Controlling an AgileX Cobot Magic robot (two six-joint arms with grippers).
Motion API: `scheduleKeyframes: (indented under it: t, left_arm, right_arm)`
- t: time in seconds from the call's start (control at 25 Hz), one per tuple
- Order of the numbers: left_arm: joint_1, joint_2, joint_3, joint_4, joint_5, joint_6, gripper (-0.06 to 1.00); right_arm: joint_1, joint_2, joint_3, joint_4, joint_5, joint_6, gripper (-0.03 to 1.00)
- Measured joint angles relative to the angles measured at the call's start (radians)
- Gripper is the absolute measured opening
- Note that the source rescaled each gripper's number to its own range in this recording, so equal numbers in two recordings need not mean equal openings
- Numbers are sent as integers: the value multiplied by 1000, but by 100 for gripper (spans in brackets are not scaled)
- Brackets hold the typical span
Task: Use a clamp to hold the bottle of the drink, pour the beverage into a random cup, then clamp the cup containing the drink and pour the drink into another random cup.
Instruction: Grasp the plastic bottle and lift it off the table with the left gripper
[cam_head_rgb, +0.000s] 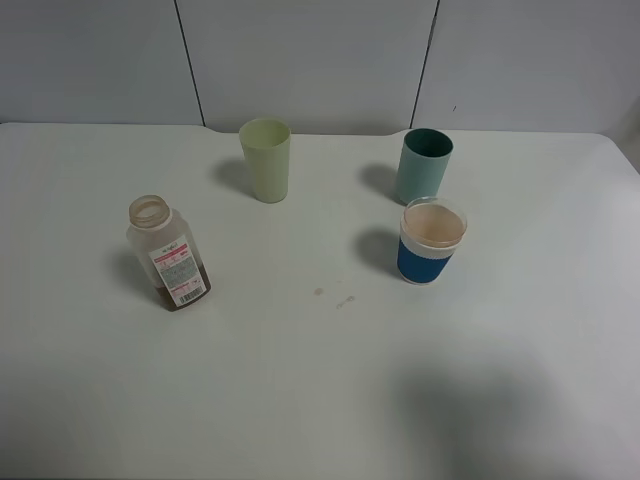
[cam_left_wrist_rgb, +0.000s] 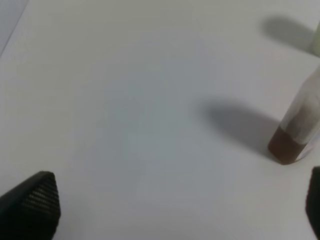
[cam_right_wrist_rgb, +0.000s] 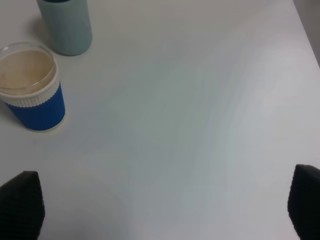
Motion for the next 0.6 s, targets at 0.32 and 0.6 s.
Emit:
scheduleKeyframes:
  t: [0.32, 0.6]
  left_arm:
    - [0, 0, 0, 0, 0, 0, 100]
    - [0, 2, 0, -1, 0, 0, 100]
  right_arm:
    - [0, 0, 0, 0, 0, 0, 92]
    - [0, 0, 0, 0, 0, 0, 92]
